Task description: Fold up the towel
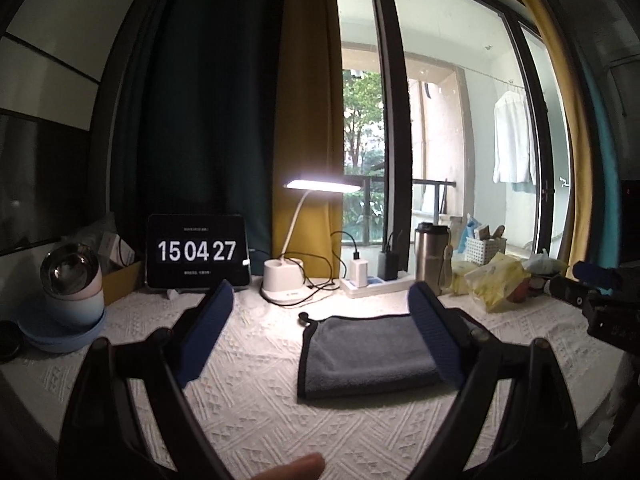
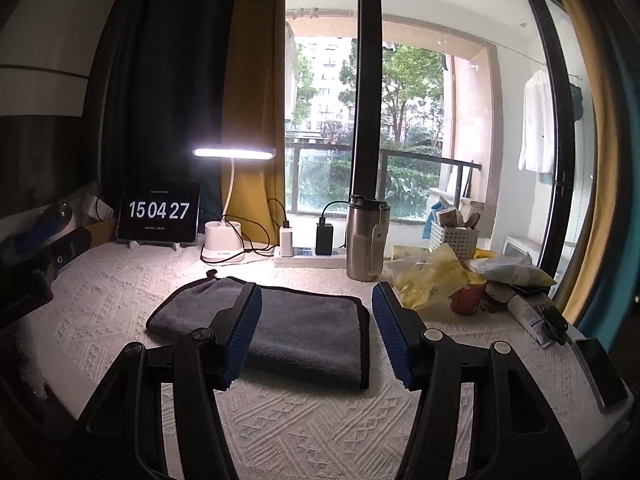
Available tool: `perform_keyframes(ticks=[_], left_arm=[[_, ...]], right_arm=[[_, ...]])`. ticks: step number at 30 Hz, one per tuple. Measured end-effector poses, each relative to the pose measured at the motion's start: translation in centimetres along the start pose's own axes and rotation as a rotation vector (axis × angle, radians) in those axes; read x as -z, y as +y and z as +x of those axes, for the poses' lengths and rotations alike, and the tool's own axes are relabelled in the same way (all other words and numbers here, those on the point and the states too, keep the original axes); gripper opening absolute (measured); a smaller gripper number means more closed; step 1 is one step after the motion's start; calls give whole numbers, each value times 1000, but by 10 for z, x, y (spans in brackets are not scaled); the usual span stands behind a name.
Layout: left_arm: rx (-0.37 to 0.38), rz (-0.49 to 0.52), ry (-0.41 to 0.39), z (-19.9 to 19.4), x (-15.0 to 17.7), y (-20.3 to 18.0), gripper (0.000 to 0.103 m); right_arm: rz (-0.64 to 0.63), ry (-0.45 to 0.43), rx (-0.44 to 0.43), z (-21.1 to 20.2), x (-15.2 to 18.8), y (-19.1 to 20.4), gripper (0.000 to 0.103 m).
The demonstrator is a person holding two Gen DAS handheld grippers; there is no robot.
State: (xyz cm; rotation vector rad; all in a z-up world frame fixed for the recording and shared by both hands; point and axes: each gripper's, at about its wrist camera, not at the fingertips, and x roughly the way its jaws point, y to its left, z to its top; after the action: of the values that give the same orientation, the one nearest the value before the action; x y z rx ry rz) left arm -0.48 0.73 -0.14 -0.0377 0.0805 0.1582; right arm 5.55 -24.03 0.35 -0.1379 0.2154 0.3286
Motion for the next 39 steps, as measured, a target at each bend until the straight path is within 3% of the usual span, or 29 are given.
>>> perform_keyframes(ticks=[3,7,14,39], left_arm=[[0,6,-25,-13,-2,4,91],[2,-9,-33,-23,-1,12,98],[1,-8,-56,-30,-2,14,98],[4,8,-59,-32,-4,6,100]], right_arm=[[22,-34,37,-15,4,0,61],[27,-68,63,-35,5,5,72],[-29,-93,79,-48,0,19,72],[-11,-98,102,-49,1,14,73]])
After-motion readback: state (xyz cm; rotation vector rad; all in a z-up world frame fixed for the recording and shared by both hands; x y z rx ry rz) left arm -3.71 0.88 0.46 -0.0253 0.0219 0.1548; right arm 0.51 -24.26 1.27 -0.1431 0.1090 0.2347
